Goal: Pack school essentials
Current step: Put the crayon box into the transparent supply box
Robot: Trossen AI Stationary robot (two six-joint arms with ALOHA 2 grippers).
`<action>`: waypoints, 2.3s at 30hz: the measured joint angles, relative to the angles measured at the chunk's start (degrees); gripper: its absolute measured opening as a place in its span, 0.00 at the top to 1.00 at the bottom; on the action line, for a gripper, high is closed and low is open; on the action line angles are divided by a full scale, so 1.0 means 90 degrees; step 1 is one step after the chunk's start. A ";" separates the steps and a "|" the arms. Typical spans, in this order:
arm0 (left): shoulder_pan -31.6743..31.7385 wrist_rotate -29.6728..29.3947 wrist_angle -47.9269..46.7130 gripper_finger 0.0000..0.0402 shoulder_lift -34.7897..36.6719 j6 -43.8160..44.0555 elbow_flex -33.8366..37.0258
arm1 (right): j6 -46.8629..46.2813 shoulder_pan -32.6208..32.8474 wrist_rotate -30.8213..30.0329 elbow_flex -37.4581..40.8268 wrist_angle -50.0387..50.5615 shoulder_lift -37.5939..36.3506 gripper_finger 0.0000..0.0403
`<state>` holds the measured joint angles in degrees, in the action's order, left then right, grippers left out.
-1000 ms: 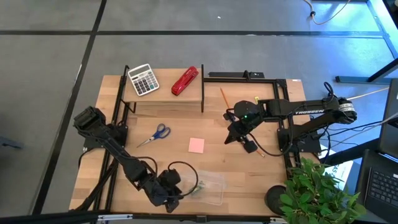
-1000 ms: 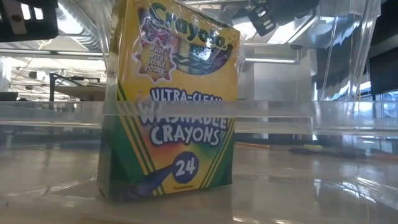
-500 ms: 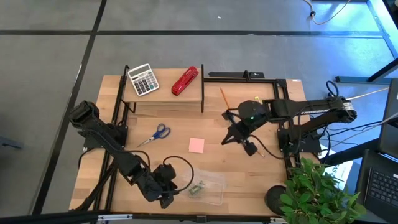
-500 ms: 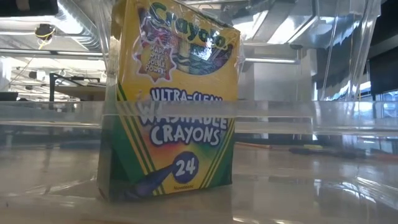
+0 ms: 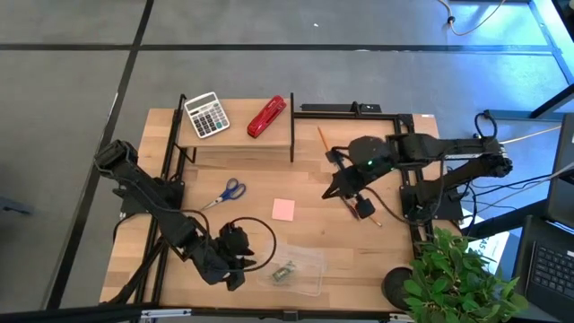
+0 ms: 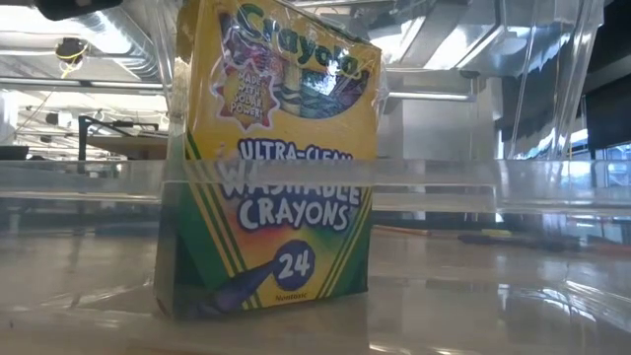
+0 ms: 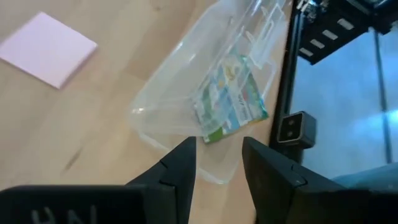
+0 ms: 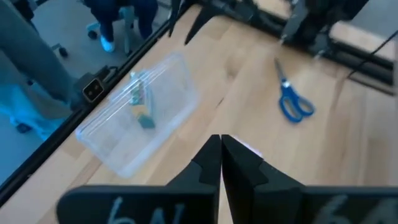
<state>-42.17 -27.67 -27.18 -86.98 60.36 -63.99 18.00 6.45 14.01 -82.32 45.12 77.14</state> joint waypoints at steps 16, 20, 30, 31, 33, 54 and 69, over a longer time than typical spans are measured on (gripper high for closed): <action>0.0060 0.0343 -0.0697 0.69 0.0005 -0.1291 0.0000 | -0.0420 0.0923 0.0987 0.0000 -0.0273 0.1146 0.96; 0.0059 0.0527 -0.0694 0.69 0.0005 -0.1738 0.0000 | -0.0574 0.1128 0.1349 0.0002 -0.0478 0.1353 0.96; 0.0060 0.0686 -0.0766 0.69 0.0005 -0.2444 0.0005 | -0.0651 0.1659 0.1973 0.0002 -0.1417 0.1905 0.96; 0.0060 0.0686 -0.0767 0.69 0.0005 -0.2446 0.0007 | -0.0645 0.1717 0.1999 0.0002 -0.1494 0.1946 0.96; 0.0060 0.0686 -0.0765 0.69 0.0005 -0.2451 0.0007 | -0.0643 0.1841 0.2002 0.0002 -0.1751 0.2021 0.96; 0.0152 0.0798 -0.0693 0.69 0.0005 -0.2054 0.0007 | -0.0948 0.2670 0.0906 0.0005 -0.2091 0.2727 0.96; -0.0160 0.0795 -0.0636 0.69 0.0002 -0.2022 0.0007 | -0.1857 0.2932 -0.0443 0.0005 -0.2083 0.2757 0.96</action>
<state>-43.60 -20.52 -32.91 -86.96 42.16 -63.92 1.29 32.84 10.03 -82.28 26.38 101.96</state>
